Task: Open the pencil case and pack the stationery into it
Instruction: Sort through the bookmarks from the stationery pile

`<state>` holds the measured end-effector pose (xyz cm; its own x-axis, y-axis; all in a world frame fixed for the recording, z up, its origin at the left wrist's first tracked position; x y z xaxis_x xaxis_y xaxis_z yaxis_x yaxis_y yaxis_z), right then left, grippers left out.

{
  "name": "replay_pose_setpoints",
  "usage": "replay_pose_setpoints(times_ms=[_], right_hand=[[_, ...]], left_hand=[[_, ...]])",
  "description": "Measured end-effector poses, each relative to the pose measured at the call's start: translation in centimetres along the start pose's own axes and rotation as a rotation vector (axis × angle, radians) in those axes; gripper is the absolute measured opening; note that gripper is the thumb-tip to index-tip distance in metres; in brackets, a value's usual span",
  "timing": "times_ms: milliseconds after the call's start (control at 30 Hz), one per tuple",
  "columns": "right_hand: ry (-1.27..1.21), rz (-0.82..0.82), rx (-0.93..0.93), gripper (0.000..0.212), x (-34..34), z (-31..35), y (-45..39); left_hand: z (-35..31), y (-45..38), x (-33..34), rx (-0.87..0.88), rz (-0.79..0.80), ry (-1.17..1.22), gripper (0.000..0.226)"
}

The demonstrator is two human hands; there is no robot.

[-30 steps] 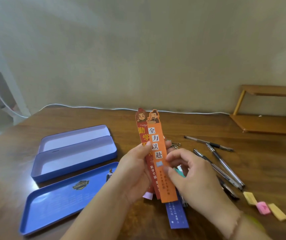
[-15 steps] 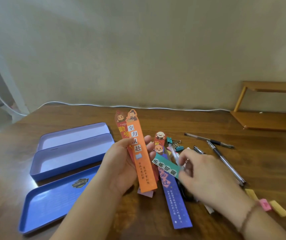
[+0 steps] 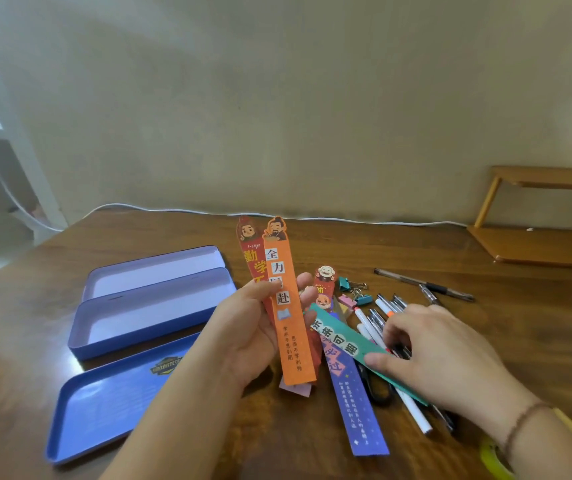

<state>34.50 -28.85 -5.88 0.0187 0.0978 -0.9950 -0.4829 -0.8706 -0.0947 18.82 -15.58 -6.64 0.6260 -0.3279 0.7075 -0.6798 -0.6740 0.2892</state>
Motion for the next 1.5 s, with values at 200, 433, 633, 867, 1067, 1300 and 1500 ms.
replay_pose_setpoints(times_ms=[200,433,633,867,1067,1300,1500], right_hand=[[-0.277,0.065,0.176,0.028,-0.7,-1.3,0.0],[-1.104,0.086,0.163,0.025,-1.2,2.5,0.9],[-0.657,0.03,0.082,0.033,-0.1,4.0,0.7],[0.011,0.158,0.115,0.068,-0.4,4.3,1.4],[-0.062,0.107,0.125,0.052,-0.3,2.7,1.2],[-1.036,-0.076,0.169,0.034,-0.6,1.7,0.3],[-0.613,-0.104,0.051,0.04,0.8,4.2,0.1]], left_hand=[[0.0,0.1,0.1,-0.008,-0.002,-0.007,0.029],[1.2,0.3,1.0,-0.03,0.067,-0.02,0.021],[1.7,0.4,1.4,0.02,0.115,-0.09,0.022],[-0.1,-0.1,0.1,0.1,0.015,-0.095,0.023],[0.0,-0.3,-0.1,0.075,-0.003,-0.126,0.024],[1.0,0.0,0.5,0.003,0.003,-0.119,0.023],[1.4,0.4,0.6,-0.01,0.102,-0.233,0.028]])
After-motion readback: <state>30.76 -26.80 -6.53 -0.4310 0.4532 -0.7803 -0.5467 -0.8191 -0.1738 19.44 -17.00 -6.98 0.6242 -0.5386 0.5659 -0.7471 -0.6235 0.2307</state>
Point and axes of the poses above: each hand's wrist, its own y-axis away from the middle knuckle, its own x-axis out of the palm, z = x × y, the point moved 2 cm from there along -y, towards the middle knuckle, and after that the axes turned 6 degrees about y, right-handed, at the moved point
